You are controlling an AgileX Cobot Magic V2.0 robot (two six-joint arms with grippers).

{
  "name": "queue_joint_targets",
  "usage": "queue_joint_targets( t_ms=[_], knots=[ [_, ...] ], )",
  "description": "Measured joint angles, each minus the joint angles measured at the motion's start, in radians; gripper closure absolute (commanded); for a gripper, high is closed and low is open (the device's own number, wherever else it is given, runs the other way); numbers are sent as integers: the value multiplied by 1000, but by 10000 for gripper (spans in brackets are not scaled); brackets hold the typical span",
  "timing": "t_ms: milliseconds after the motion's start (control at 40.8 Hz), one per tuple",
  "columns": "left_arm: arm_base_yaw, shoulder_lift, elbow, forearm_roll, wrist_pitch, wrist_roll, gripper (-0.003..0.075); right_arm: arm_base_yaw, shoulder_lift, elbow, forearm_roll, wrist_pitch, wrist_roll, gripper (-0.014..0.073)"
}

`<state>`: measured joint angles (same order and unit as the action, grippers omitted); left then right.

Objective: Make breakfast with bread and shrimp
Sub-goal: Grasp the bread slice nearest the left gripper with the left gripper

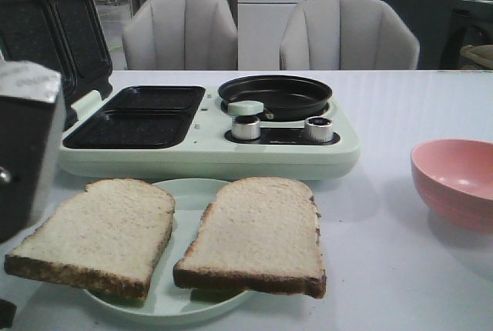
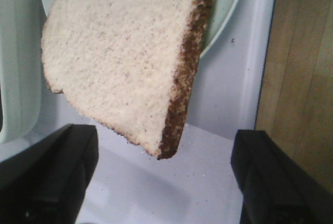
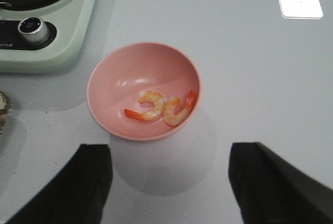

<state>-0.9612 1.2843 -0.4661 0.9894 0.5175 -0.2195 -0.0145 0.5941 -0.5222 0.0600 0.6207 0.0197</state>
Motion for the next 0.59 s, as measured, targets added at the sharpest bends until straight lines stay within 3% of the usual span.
queue_joint_targets(
  t_ms=[172, 319, 588],
  knots=[
    [-2, 104, 0, 258, -11, -269, 158, 0, 0, 0, 0, 0, 0, 16],
    [-2, 167, -4, 369, -11, -367, 167, 0, 0, 0, 0, 0, 0, 16],
    [-2, 234, -10, 432, 2, -385, 381, 0, 0, 0, 0, 0, 0, 16]
  ],
)
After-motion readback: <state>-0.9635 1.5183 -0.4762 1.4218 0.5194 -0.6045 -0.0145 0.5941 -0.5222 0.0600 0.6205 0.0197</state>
